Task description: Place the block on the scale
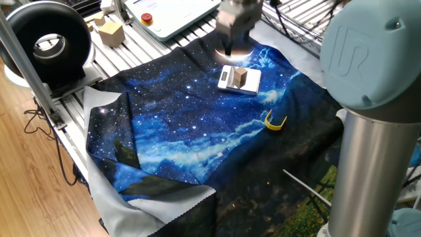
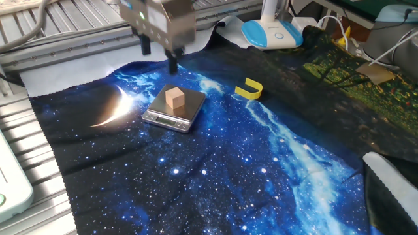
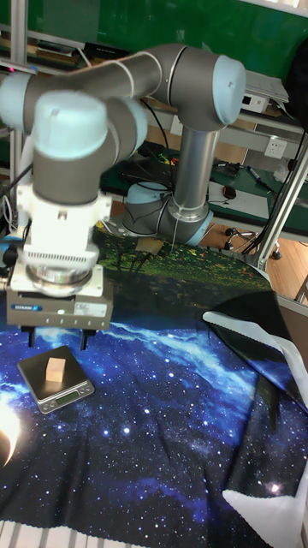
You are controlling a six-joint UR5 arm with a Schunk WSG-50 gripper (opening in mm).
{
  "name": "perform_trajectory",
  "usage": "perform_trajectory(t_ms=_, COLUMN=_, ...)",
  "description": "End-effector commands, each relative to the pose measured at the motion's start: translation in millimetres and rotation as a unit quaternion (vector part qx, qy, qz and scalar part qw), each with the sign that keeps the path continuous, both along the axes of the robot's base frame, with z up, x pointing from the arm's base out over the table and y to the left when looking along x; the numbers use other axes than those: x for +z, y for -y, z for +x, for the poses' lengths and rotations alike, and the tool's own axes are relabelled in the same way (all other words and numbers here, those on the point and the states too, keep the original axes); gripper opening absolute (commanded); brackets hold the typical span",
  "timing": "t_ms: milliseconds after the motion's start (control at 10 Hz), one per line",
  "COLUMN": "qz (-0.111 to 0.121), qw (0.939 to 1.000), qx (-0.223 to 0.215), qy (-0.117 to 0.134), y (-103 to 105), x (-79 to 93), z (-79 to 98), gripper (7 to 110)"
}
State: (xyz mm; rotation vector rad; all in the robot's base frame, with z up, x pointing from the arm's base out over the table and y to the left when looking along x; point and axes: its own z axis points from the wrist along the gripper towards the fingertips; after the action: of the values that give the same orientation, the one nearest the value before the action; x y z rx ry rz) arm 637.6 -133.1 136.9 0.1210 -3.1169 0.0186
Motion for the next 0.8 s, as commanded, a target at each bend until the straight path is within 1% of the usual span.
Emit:
perform_trajectory(t_ms=0, qz=-0.013, qw=0.9980, qx=-0.057, qy=0.025, y=-10, x=37.1, z=15.3, gripper=44)
perform_trajectory(t_ms=100, qz=-0.017, qw=0.9975, qx=-0.060, qy=0.031, y=-9, x=40.5, z=14.6, gripper=44)
perform_trajectory(t_ms=300, qz=-0.044, qw=0.9959, qx=-0.066, qy=0.045, y=-7, x=53.6, z=7.0, gripper=44)
perform_trajectory(t_ms=400, qz=-0.045, qw=0.9951, qx=-0.067, qy=0.056, y=-8, x=56.6, z=8.2, gripper=44)
perform_trajectory(t_ms=500, qz=-0.045, qw=0.9948, qx=-0.067, qy=0.062, y=-8, x=58.3, z=7.3, gripper=7)
perform_trajectory(t_ms=700, qz=-0.046, qw=0.9946, qx=-0.069, qy=0.063, y=-4, x=60.2, z=3.0, gripper=7)
